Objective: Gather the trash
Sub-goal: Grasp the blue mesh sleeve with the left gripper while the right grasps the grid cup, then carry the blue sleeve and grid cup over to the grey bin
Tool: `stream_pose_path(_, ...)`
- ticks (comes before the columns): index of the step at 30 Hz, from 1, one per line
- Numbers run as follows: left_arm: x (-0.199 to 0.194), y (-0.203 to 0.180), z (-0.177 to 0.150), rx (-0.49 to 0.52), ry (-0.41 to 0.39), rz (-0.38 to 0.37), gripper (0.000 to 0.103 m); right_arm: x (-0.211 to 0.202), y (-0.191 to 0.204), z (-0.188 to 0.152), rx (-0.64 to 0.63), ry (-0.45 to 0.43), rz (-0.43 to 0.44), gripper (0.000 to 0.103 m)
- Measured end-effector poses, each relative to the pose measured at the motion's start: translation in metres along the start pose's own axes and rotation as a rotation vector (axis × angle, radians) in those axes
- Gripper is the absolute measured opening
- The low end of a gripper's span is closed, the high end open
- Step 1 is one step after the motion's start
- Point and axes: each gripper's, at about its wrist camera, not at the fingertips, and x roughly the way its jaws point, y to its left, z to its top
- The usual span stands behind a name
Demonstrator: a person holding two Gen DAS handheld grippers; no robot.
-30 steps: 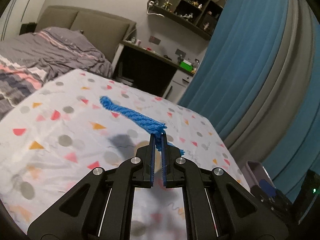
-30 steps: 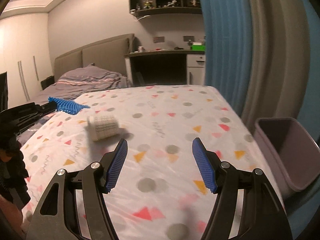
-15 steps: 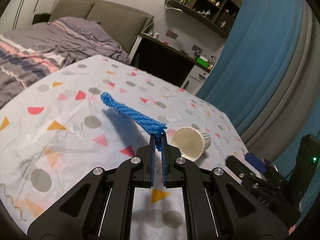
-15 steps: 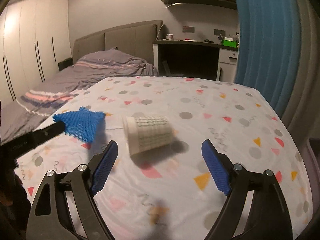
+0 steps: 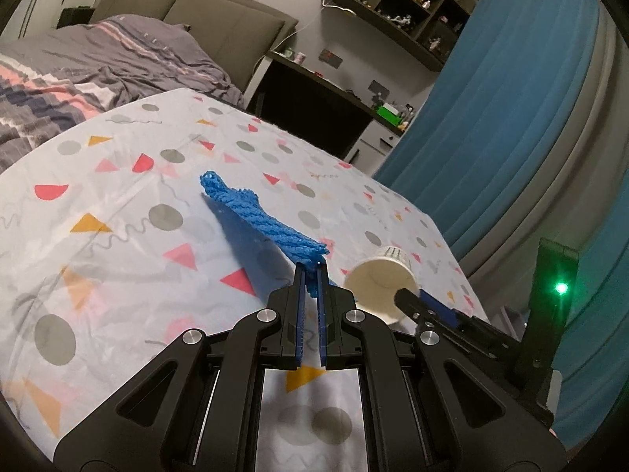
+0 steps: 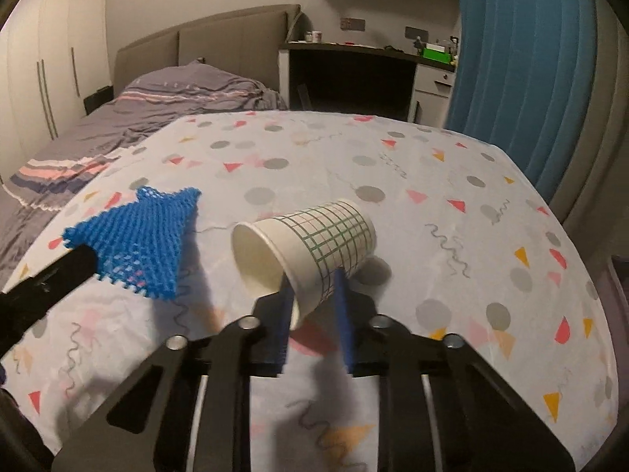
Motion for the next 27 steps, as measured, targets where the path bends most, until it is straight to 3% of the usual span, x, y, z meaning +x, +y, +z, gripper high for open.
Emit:
stream_pose_path(2, 0.001, -0.001, -0.001, 0.004, 0.005, 0.0, 0.004, -0.004, -0.005, -0.002, 0.017, -0.007, -0.009, 0.004)
stream_pose_path(15, -0.004, -0.021, -0.002, 0.059, 0.006, -0.009, 0.004, -0.053, -0.037, -0.009, 0.032, -0.115, -0.032, 0.004)
stream_pose_path(27, -0.009, -0.091, -0.015, 0.168, 0.024, -0.074, 0.004, -0.1, -0.089, -0.021, 0.092, -0.172, -0.064, 0.004)
